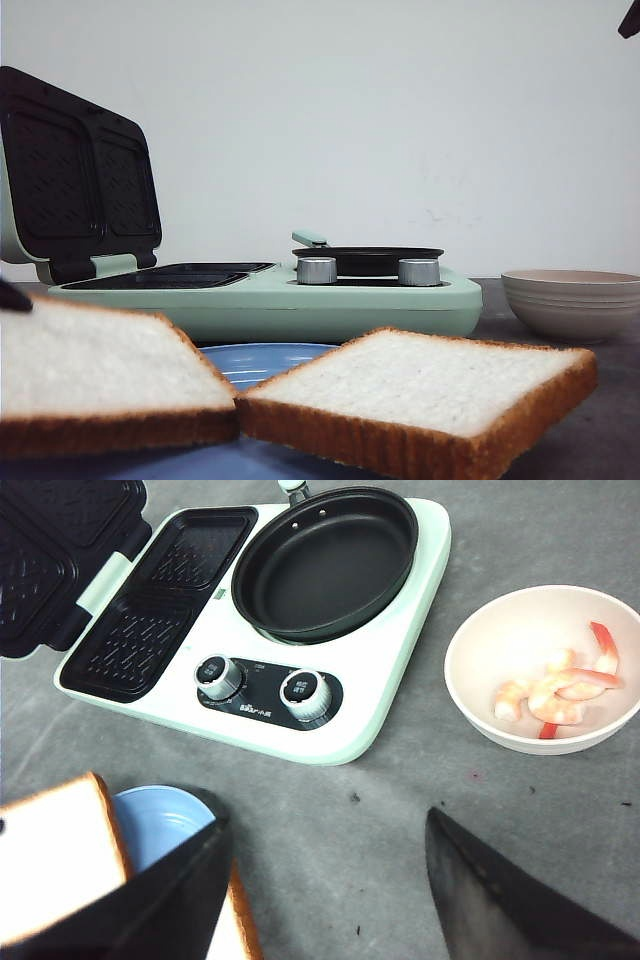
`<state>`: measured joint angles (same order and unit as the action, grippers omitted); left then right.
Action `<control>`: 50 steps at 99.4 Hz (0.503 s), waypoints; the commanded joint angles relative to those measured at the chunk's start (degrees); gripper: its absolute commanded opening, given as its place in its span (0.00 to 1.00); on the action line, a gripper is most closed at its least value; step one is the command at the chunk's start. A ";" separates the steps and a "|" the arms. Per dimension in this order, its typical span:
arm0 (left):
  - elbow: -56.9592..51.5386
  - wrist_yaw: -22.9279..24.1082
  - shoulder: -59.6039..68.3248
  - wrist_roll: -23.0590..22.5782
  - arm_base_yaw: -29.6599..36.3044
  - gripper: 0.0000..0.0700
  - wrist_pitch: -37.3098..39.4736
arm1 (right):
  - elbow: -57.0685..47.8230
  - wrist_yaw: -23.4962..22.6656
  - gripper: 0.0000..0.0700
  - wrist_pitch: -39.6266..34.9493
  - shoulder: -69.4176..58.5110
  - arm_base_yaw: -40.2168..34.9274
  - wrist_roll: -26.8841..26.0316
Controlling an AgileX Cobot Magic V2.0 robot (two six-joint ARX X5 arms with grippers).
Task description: Make breakfast with bread and shrimp
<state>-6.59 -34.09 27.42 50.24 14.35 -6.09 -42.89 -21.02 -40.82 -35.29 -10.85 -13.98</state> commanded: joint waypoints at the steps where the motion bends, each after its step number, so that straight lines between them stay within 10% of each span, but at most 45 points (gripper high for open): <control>1: -1.99 0.24 0.24 -3.10 0.33 0.01 1.27 | -0.85 -0.17 0.54 0.72 -0.20 -0.17 -0.55; 26: -12.39 2.34 1.14 -14.73 1.66 0.01 -0.59 | -0.85 -0.17 0.54 0.72 -0.20 -0.17 -0.37; 50: -32.30 17.29 11.08 -40.26 5.51 0.01 -10.88 | -0.85 -0.17 0.54 0.50 -0.17 -0.17 -0.22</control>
<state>-33.63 -20.71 35.31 24.16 18.76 -16.27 -42.89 -21.02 -40.84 -35.29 -10.87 -13.96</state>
